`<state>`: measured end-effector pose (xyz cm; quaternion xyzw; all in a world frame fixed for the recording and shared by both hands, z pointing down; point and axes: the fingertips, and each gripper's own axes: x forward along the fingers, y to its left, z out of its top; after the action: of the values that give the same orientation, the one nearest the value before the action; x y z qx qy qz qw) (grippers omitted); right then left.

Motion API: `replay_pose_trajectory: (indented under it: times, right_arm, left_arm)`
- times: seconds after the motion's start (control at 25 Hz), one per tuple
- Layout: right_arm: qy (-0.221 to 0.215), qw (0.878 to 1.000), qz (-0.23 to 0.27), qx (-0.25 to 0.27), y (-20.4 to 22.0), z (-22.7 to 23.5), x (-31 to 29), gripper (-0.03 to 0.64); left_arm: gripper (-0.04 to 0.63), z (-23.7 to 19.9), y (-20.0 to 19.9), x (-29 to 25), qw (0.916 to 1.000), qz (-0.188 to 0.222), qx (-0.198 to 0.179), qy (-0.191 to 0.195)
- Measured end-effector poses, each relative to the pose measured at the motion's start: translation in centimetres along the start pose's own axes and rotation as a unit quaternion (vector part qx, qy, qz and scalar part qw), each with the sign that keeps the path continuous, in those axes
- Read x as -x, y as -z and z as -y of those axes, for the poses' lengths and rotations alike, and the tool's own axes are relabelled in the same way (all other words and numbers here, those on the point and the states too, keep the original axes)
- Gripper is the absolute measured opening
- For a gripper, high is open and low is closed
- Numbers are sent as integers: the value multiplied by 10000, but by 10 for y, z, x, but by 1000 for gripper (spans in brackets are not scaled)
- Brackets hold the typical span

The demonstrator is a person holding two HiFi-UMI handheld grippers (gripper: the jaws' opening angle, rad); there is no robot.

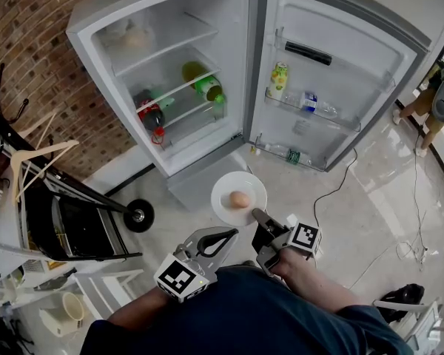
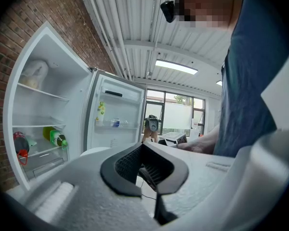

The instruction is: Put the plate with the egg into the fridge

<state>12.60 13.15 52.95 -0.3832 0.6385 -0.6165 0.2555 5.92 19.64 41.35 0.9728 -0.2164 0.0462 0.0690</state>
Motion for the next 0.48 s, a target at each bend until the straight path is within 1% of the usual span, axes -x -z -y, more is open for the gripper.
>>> replay_pose_trajectory:
  times: [0.48]
  right_arm:
    - [-54,9999,-113,107,-18,1,13,18]
  left_arm:
    - [5,18,1,-19,9999,2,-33,-149]
